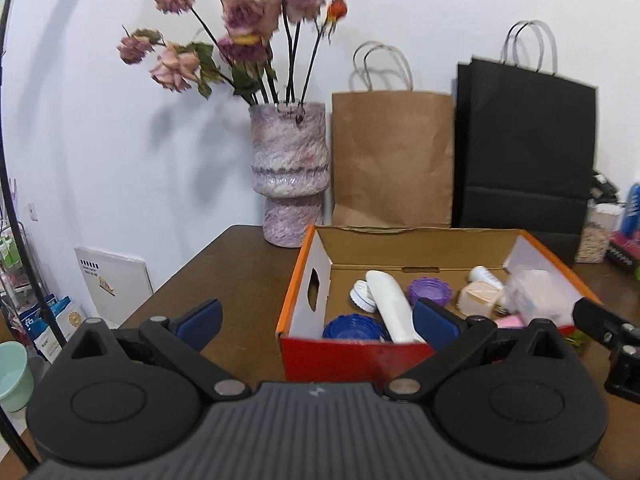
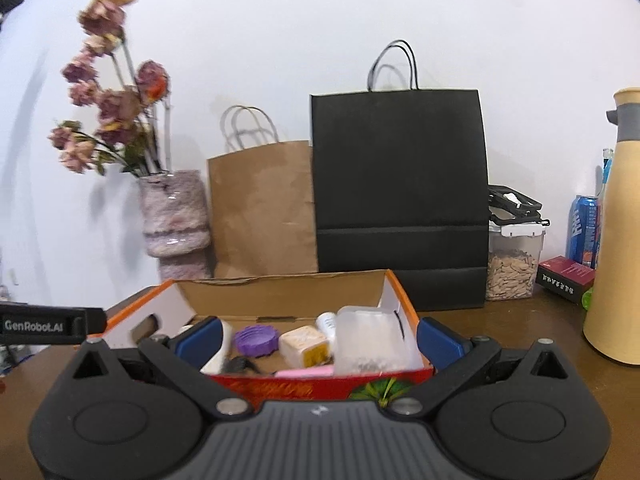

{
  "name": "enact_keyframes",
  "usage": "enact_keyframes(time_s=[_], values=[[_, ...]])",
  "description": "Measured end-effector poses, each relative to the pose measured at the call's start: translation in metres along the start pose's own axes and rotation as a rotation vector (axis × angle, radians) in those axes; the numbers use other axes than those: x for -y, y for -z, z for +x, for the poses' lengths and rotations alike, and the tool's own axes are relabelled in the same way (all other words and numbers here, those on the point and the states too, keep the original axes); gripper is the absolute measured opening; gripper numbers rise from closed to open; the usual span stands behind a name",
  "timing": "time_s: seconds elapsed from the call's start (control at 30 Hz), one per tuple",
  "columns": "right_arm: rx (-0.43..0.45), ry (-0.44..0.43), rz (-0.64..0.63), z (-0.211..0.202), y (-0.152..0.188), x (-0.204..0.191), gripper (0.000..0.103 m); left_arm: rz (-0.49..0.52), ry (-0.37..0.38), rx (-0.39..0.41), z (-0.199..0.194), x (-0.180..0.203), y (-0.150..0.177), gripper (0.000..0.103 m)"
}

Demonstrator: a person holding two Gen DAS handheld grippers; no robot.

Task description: Organize rigid objects

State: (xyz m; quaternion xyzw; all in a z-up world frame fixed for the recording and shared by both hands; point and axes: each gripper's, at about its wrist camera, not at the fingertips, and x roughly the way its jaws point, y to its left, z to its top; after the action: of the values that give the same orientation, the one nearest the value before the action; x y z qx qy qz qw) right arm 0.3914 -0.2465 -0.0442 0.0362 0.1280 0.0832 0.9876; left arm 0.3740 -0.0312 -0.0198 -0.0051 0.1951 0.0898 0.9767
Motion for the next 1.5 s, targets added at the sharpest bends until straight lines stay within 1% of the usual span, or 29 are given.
enact_keyframes(time_s=[0.2, 0.4, 0.57, 0.8, 0.9, 1.03, 1.13, 1.23, 1.5], values=[[0.004, -0.028, -0.040, -0.072, -0.004, -0.016, 0.103, 0.029, 0.046, 0.006, -0.071, -0.008, 0.016, 0.103], [-0.004, -0.036, -0.028, -0.152, 0.001, -0.023, 0.103, 0.034, 0.065, 0.029, -0.144, -0.025, 0.029, 0.103], [0.006, -0.023, -0.043, -0.214, 0.005, -0.034, 0.103, 0.048, 0.077, 0.046, -0.202, -0.038, 0.045, 0.103], [0.001, -0.025, -0.069, -0.289, 0.013, -0.051, 0.103, 0.053, 0.100, 0.036, -0.263, -0.057, 0.070, 0.103], [0.001, -0.026, -0.074, -0.314, 0.018, -0.058, 0.103, 0.055, 0.108, 0.040, -0.287, -0.065, 0.080, 0.103], [0.002, -0.019, -0.078, -0.343, 0.022, -0.064, 0.103, 0.057, 0.112, 0.053, -0.313, -0.072, 0.089, 0.103], [-0.004, -0.010, -0.072, -0.357, 0.024, -0.067, 0.103, 0.060, 0.112, 0.051, -0.326, -0.074, 0.094, 0.103], [0.003, -0.020, -0.076, -0.363, 0.024, -0.069, 0.103, 0.063, 0.115, 0.052, -0.328, -0.074, 0.096, 0.103], [0.005, -0.024, -0.088, -0.363, 0.023, -0.072, 0.103, 0.043, 0.112, 0.047, -0.328, -0.080, 0.097, 0.103]])
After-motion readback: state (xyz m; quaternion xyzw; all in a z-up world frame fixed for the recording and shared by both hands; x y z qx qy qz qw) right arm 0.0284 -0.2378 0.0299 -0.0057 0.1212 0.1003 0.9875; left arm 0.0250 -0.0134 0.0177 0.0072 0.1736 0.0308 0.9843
